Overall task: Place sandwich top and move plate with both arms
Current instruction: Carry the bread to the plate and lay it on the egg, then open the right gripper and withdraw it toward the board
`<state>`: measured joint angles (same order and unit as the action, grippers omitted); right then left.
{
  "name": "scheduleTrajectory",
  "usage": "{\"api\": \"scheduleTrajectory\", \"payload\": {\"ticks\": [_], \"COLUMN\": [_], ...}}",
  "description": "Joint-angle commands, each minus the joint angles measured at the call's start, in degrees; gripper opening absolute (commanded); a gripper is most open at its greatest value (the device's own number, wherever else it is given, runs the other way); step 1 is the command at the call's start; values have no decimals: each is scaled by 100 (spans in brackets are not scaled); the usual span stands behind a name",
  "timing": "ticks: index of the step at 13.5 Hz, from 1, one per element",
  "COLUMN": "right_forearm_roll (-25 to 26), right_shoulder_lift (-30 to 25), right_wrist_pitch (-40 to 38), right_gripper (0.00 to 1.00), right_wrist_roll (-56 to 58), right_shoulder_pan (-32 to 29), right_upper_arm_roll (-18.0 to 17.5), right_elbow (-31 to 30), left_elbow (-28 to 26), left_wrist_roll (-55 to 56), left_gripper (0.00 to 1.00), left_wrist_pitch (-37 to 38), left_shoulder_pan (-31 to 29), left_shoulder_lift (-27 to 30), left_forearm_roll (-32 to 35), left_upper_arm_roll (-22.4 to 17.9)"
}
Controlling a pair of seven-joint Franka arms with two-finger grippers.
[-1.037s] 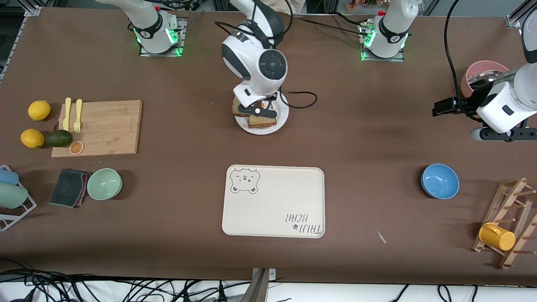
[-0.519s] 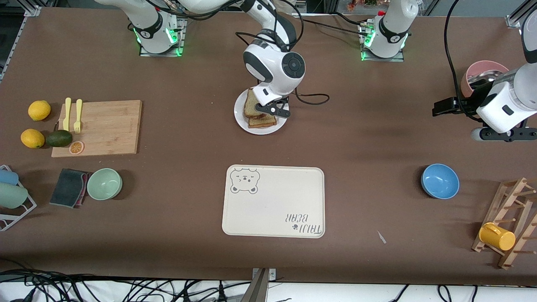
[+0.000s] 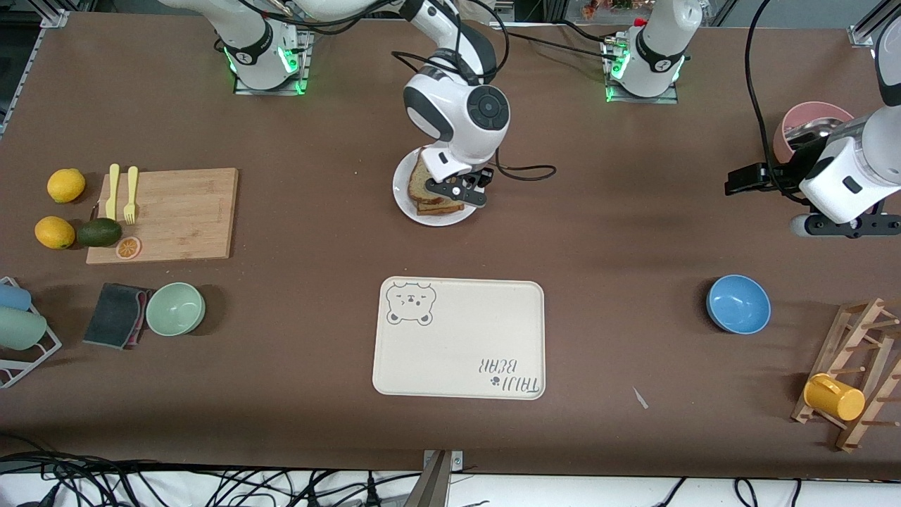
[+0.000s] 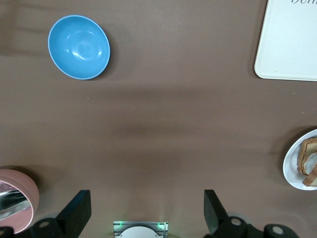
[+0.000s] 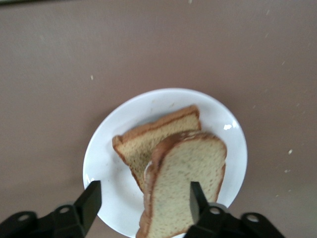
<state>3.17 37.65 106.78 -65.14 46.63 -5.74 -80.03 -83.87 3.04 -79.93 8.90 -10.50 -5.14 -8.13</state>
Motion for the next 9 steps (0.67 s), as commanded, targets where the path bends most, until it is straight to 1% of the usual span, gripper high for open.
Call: {"api": "scheduleTrajectory", "payload": {"ticks": [1, 3, 5, 6, 7, 9], "right_forearm_roll": [-18, -271, -483, -518, -580, -651], "right_shoulder_lift": [-529, -793, -1109, -1215, -1381, -1611], "right_wrist_pitch": [-455, -807, -1097, -1342, -1536, -1765], "right_gripper": [100, 100, 100, 100, 100, 100], "right_wrist_roll": [685, 1247, 2193, 2790, 3379, 4278], "right_shoulder_pan": [-460, -882, -1452, -1734, -1980, -2516], "right_upper_arm_roll": [-41, -24, 3, 3, 3, 3], "right_elbow": [-48, -48, -48, -39, -47, -161], "left_elbow": [187, 187, 178, 161, 56, -137], "left_wrist_roll": [-66, -66, -75, -67, -66, -66], "left_gripper": [100, 100, 100, 100, 100, 100], "left_wrist_pitch": [101, 83, 4, -126, -441, -759], "left_shoulder_pan": [-46, -46, -46, -46, -55, -37], "left_shoulder_lift": [-92, -92, -92, -92, -101, -206], "left_forearm_roll": [-286, -286, -269, -260, -207, -128], "left_upper_arm_roll": [-48, -58, -58, -58, -49, -31]}}
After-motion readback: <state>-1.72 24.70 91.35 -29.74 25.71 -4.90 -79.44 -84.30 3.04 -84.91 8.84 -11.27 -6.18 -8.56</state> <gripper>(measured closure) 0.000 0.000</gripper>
